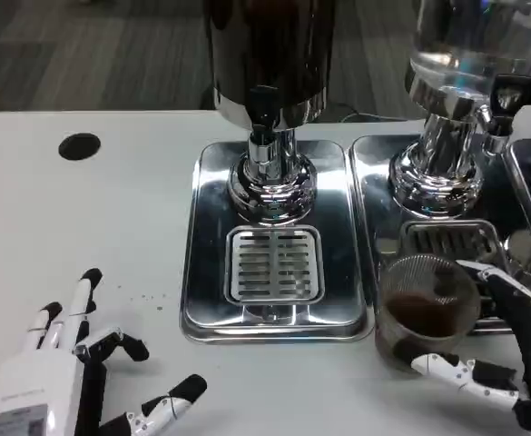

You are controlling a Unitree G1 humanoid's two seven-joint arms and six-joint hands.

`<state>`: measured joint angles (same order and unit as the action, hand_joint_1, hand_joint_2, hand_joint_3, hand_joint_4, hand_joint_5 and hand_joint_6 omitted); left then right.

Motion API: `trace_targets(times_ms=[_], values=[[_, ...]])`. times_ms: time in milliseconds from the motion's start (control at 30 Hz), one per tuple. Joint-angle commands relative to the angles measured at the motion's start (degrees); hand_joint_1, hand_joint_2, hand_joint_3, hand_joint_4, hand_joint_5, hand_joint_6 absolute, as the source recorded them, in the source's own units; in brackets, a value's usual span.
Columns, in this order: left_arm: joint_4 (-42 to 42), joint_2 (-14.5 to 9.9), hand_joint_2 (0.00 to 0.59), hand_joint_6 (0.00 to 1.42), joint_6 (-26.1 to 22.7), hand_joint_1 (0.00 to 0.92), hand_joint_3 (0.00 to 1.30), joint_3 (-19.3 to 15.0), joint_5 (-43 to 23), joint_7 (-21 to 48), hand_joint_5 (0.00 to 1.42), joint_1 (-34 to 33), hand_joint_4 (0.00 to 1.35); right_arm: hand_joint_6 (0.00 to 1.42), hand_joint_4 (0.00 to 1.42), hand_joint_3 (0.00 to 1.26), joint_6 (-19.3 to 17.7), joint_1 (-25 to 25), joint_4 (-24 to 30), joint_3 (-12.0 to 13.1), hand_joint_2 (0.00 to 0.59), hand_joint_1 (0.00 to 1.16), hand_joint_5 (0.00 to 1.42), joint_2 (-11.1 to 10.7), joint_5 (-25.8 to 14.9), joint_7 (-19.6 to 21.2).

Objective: Grasp the cup under the faucet to collect the drink, then remove the cup.

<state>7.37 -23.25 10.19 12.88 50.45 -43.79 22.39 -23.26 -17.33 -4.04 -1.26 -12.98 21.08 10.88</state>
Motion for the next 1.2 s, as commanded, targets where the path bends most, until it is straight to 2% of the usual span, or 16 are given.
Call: trace_targets(times_ms=[33, 433, 767, 1200], values=[[1.26, -0.08, 0.092, 0.13, 0.57, 0.0, 0.72, 0.55, -0.04, -0.01, 0.22, -0.02, 0.05, 0.4, 0.73, 0.68, -3.64, -0.85, -0.07, -0.79, 0.216, 0.85, 0.56, 0.3, 1.44, 1.87], [1.34, -0.14, 0.092, 0.13, -0.16, 0.0, 0.72, 1.47, 0.31, 0.07, 0.22, -0.7, 0.05, 0.4, 0.71, 0.68, -5.67, -2.66, -2.27, -2.81, 0.217, 0.84, 0.55, 0.63, 4.98, 3.47], [1.46, -0.21, 0.092, 0.13, -0.14, 0.0, 0.72, 1.36, 0.05, 0.09, 0.22, -0.6, 0.05, 0.37, 0.55, 0.42, -6.87, -1.66, -4.56, -2.59, 0.215, 0.8, 0.47, 0.27, 4.09, 3.4], [1.04, -0.08, 0.092, 0.12, -0.34, 0.0, 0.72, 1.39, 0.24, 0.05, 0.22, -0.79, 0.05, 0.33, 0.33, 0.25, -7.99, -0.49, -6.97, -2.78, 0.195, 0.75, 0.35, -1.65, 0.83, -0.35]])
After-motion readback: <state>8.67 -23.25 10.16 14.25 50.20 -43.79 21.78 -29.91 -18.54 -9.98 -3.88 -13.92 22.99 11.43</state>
